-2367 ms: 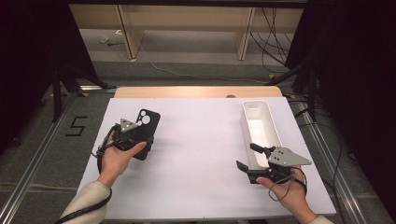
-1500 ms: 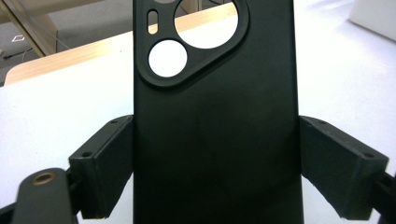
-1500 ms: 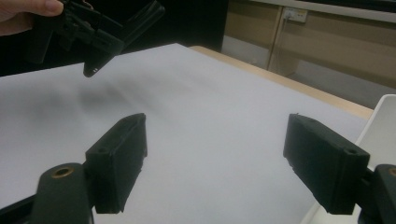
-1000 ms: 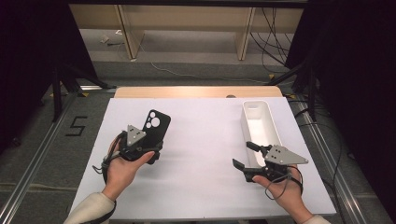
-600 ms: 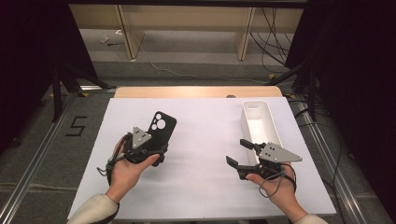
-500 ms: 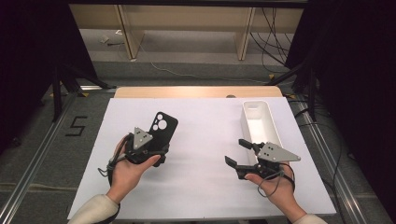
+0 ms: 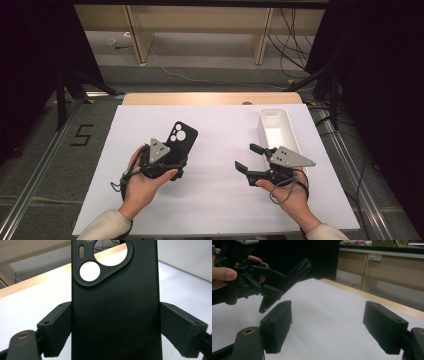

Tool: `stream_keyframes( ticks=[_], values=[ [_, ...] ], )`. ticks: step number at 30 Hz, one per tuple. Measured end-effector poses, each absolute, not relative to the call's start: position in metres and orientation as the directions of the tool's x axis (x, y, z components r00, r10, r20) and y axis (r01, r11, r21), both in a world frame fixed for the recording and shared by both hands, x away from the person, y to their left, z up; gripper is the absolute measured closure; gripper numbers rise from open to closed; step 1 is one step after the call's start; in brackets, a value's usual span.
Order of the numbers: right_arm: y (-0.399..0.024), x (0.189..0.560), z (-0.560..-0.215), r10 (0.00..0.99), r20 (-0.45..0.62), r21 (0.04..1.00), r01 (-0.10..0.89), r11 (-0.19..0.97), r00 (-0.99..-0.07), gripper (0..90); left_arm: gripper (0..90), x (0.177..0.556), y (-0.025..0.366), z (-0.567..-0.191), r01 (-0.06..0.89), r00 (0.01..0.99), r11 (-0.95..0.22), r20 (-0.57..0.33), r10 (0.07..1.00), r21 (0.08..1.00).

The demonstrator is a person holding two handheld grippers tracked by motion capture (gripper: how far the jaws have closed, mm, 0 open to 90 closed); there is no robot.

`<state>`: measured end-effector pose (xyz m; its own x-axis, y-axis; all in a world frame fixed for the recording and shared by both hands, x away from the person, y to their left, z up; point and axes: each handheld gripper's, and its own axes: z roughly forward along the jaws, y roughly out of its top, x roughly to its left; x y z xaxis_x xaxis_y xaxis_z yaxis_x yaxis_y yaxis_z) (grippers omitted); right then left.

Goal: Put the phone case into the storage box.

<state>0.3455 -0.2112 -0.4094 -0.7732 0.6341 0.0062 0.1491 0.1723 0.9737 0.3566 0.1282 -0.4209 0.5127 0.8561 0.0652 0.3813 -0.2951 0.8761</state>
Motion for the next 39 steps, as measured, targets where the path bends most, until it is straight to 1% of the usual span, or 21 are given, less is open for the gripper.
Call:
stream_keyframes(
  ticks=[27, 39],
  values=[
    [-0.189, 0.365, -0.404, 0.636, 0.041, 0.977, 0.164, 0.135, -0.771, 25.4, 14.4, 0.351, 0.095, -0.422, 0.342, 0.571, -0.322, 0.077, 0.817, 0.883],
    [-0.184, 0.373, -0.405, 0.644, 0.045, 0.974, 0.177, 0.142, -0.764, 25.9, 14.4, 0.349, 0.080, -0.423, 0.326, 0.596, -0.329, 0.077, 0.799, 0.886]
  ],
)
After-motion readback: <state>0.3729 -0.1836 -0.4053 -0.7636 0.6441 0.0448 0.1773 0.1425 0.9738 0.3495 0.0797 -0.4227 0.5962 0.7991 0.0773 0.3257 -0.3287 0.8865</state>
